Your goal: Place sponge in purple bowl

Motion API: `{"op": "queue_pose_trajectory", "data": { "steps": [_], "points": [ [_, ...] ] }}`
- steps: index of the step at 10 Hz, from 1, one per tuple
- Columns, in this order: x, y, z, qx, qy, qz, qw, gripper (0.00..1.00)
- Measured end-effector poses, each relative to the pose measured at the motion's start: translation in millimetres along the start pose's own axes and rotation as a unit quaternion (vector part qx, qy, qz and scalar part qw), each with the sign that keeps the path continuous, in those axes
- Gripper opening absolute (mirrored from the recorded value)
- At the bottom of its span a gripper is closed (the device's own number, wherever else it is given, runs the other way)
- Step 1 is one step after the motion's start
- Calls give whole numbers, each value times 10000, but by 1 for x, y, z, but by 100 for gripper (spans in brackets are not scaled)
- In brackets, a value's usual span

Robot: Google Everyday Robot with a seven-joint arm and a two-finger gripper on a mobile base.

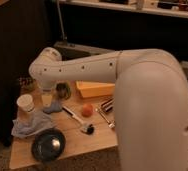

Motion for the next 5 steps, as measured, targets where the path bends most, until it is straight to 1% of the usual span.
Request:
{"op": "queue_pose_trajectory", "data": {
  "steps": [1,2,3,4,5],
  "points": [
    [3,-1,19,-31,56,-46,10000,80],
    [3,-3,33,-52,81,-67,9999,80],
    [7,-10,50,-86,117,-66,9999,80],
    [9,-16,61,-115,144,-81,9998,80],
    [6,-21,73,-151,158,-136,9997,80]
  ]
}}
